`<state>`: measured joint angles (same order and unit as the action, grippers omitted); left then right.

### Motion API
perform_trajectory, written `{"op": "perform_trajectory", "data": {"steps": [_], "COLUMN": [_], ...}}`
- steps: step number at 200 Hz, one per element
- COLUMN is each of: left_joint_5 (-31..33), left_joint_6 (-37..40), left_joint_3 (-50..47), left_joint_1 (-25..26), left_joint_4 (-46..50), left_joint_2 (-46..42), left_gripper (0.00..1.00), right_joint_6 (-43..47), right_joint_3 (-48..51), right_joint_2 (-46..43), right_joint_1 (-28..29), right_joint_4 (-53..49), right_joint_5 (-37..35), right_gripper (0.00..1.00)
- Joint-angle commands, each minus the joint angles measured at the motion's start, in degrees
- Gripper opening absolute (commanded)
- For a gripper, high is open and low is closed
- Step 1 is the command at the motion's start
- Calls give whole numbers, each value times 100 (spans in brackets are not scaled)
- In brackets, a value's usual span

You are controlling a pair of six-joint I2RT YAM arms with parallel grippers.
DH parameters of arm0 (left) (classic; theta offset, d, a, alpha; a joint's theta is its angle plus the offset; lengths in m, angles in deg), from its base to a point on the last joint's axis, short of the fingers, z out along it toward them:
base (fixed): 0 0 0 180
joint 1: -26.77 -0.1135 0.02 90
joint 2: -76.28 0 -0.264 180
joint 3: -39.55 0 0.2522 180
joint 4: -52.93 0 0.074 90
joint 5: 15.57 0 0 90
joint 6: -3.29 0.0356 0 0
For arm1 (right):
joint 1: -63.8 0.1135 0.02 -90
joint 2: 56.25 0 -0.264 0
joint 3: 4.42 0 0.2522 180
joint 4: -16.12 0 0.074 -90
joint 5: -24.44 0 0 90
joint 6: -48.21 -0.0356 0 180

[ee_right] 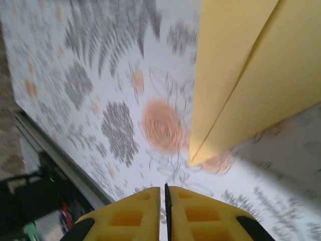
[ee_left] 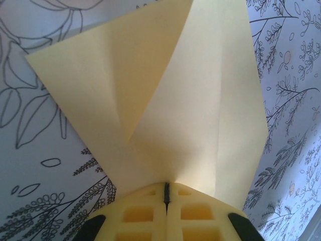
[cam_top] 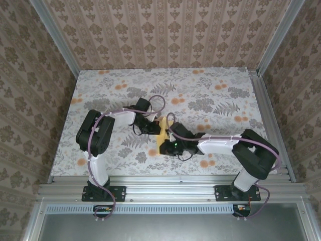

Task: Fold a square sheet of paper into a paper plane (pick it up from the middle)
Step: Fourth fold the wing at the center of the table.

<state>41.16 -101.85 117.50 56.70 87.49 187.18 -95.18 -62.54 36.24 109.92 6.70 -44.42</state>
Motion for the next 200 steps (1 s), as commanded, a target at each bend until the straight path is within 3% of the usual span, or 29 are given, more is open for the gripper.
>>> {"op": "perform_trajectory", "data": {"steps": [1, 88, 200], "left_joint_5": [1039, 667, 594], "left_joint_6": [182, 108, 116], "left_joint_3": [-304, -301, -170], "left_joint_1": [-23, -14, -13], "left_joint_4": [225, 102, 130], "left_joint_2": [458, 85, 25], "left_gripper": [4, 4, 4], "right_joint_6": [-66, -225, -81], "right_joint_3": [69, -406, -925], "right_joint_2": [-16, 1057, 1724], "right_joint_1": [-342, -1065, -1228], "right_joint_4": [-3, 983, 823], "right_joint_5": [-116, 405, 475], "right_gripper": [14, 14, 14]}}
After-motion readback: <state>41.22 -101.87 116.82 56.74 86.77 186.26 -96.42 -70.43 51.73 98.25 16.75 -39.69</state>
